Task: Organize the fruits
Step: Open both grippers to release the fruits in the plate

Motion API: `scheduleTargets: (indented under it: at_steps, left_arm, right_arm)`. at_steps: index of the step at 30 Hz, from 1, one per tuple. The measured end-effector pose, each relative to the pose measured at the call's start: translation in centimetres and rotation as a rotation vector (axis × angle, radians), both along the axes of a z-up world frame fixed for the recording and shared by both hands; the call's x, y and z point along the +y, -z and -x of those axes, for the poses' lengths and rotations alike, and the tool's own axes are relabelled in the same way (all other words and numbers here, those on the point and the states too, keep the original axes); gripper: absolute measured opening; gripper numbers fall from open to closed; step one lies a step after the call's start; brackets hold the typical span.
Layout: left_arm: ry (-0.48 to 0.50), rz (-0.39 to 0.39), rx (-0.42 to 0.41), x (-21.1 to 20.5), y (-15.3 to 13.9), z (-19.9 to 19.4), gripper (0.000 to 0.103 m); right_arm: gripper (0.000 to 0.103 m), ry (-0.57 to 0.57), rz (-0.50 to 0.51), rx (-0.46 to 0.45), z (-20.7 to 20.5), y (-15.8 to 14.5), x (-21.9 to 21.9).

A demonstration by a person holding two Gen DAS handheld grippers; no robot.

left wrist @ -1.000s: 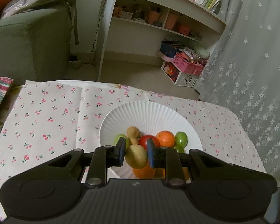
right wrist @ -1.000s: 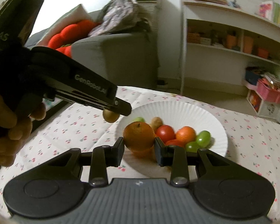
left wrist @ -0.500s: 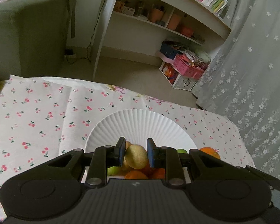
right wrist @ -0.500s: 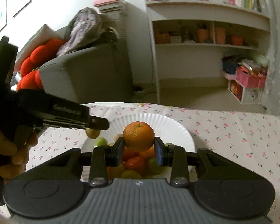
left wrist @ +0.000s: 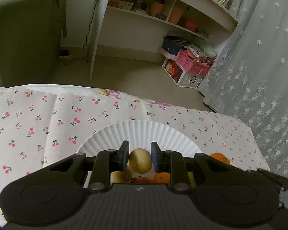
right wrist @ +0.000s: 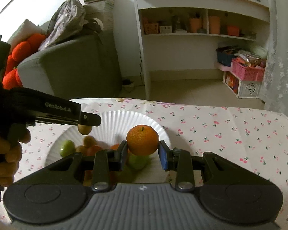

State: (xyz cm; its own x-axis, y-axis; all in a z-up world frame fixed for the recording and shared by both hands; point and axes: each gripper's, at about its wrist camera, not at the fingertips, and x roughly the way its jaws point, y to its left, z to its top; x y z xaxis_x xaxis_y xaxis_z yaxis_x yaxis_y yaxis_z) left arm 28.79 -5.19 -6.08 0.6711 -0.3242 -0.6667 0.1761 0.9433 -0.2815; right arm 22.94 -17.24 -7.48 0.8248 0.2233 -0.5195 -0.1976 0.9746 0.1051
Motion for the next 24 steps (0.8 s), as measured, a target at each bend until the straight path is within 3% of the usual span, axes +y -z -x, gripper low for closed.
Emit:
scheduleTargets:
  at_steps: [8, 12, 19, 24]
  left_arm:
    - [0.000, -0.014, 0.041, -0.6, 1.3, -0.7, 0.009]
    - [-0.018, -0.011, 0.058, -0.1, 1.5, -0.9, 0.023]
    - [-0.054, 0.006, 0.050, 1.1, 0.5, -0.7, 0.040]
    - [-0.069, 0.004, 0.044, 2.0, -0.1, -0.4, 0.043]
  right_arm:
    - [0.031, -0.057, 0.044, 0.039, -2.2, -0.1, 1.2]
    - [0.031, -0.042, 0.069, 0.059, -3.2, 0.5, 1.3]
    - [0.033, -0.041, 0.001, 0.097, -4.6, 0.6, 1.3]
    - [0.035, -0.060, -0.058, 0.088, -3.9, 0.1, 1.0]
